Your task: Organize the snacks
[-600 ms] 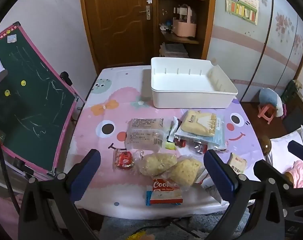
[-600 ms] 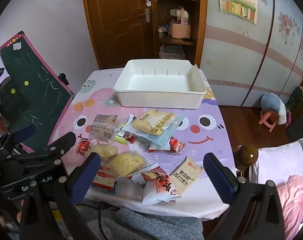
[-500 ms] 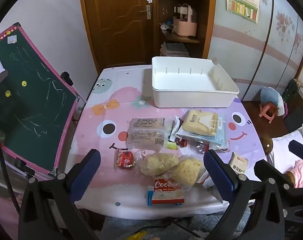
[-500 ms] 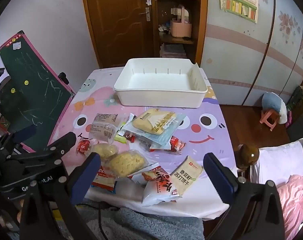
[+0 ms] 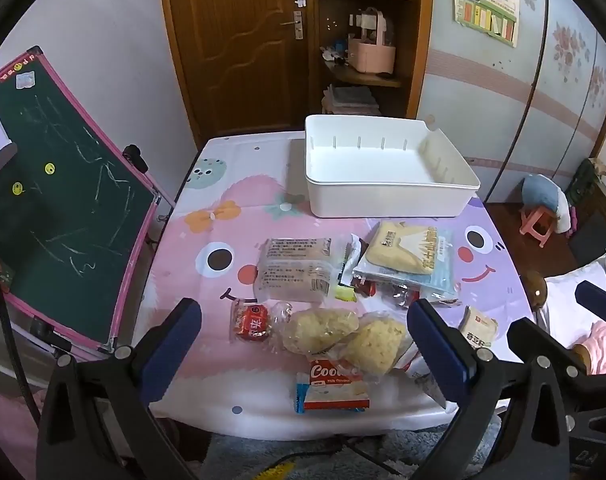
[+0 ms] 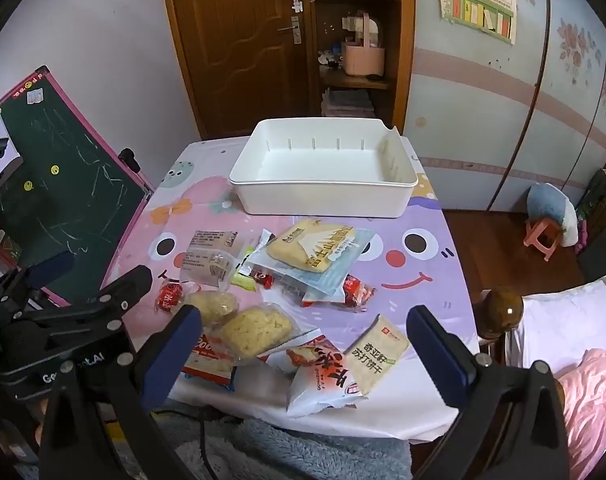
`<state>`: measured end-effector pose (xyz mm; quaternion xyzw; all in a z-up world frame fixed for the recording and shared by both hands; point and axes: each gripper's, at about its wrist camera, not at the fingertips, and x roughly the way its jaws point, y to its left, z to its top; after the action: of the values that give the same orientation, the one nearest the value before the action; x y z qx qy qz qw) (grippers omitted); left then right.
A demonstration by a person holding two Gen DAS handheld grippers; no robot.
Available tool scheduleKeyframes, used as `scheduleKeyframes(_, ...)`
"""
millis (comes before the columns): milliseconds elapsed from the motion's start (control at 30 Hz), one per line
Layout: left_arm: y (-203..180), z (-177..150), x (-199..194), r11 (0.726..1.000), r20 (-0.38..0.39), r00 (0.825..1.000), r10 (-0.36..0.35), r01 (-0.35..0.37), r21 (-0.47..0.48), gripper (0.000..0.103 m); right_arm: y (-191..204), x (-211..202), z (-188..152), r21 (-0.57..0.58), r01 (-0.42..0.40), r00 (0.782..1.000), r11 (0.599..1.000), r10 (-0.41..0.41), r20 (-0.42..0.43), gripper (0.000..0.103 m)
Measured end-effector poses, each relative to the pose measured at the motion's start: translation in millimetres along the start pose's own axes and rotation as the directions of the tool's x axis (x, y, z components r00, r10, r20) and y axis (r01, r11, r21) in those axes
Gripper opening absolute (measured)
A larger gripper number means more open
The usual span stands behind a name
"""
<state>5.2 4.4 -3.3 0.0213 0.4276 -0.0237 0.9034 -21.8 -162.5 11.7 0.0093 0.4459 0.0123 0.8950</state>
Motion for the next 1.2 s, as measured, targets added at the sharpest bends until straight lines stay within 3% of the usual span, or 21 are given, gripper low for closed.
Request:
scheduleKeyframes(633, -8, -2, -2, 1.0, -0.007, 1.0, -0.012, 0.012, 0.016, 0.102, -5, -6, 0, 0.027, -0.034, 0.999, 0.999, 0.034, 0.023, 0.101)
scheduleKeyframes(967, -9, 0, 3, 0.999, -0.036, 0.999, -0.03, 0.03, 0.014, 0.102, -7, -5, 1, 0.033, -0.01, 1.0, 0.999, 0.009, 0.016, 0.101)
scheduleKeyframes(1200, -10, 2, 3, 0.999, -0.013, 1.0, -0.028, 0.028, 0.021, 0.102, -11, -5, 1, 0.041, -0.022, 0.999, 0.999, 0.021, 0.024, 0.101)
